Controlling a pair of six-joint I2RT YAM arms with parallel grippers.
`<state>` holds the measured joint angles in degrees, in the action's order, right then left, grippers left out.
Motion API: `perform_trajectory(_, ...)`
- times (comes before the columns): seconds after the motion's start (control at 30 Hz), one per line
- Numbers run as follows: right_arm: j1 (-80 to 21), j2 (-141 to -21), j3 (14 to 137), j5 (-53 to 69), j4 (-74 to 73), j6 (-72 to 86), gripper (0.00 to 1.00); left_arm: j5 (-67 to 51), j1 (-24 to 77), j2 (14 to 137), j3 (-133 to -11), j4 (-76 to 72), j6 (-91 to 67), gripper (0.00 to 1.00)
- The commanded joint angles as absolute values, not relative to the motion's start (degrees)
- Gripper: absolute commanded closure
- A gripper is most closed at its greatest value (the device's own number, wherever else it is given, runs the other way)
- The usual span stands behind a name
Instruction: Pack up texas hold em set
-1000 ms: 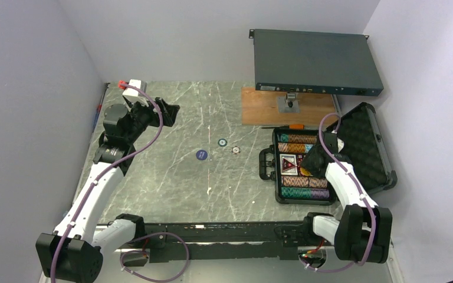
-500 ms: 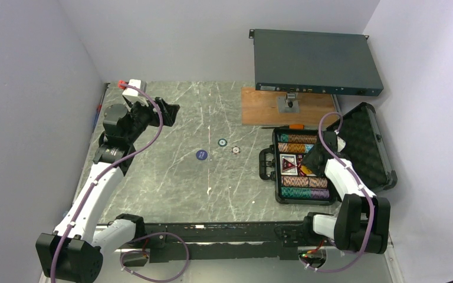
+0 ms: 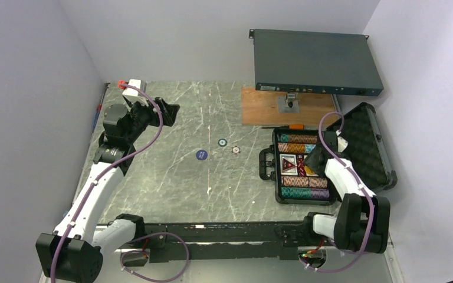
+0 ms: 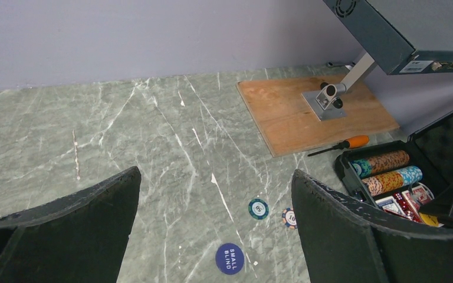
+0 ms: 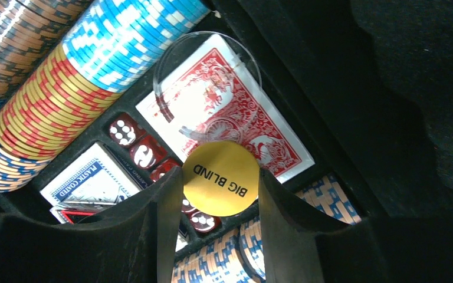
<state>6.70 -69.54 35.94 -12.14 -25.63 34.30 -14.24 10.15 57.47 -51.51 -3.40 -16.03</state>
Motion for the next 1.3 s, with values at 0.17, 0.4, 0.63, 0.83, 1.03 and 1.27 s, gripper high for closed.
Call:
perform_trajectory(0.17, 6.8, -64.7, 36.4, -12.6, -27.3, 32.3, 0.28, -15.6, 9.9, 57.1, -53.7, -5.8, -17.0, 0.01)
perform_trajectory(0.4, -9.5, -60.0, 40.2, -17.4, -23.1, 29.0, 0.04, -15.7, 9.9, 57.2, -53.7, -5.9, -17.0, 0.01)
perform_trajectory(0.63, -33.3, -68.6, 42.9, -10.0, -3.4, 22.4, 0.01, -14.5, 9.9, 57.1, -53.8, -5.3, -16.3, 0.01)
perform_trajectory(0.83, -46.6, -85.7, 49.6, -9.4, 8.1, 20.7, 0.00, -13.3, 9.8, 56.7, -53.9, -4.7, -15.8, 0.01)
perform_trajectory(1.03, -52.3, -100.1, 60.0, -8.5, 10.6, 20.0, 0.00, -13.4, 9.7, 57.3, -54.2, -4.6, -15.8, 0.01)
perform_trajectory(1.27, -56.9, -108.7, 68.1, -15.7, 7.5, 18.8, 0.01, -14.1, 9.1, 57.3, -54.1, -4.7, -16.3, 0.01)
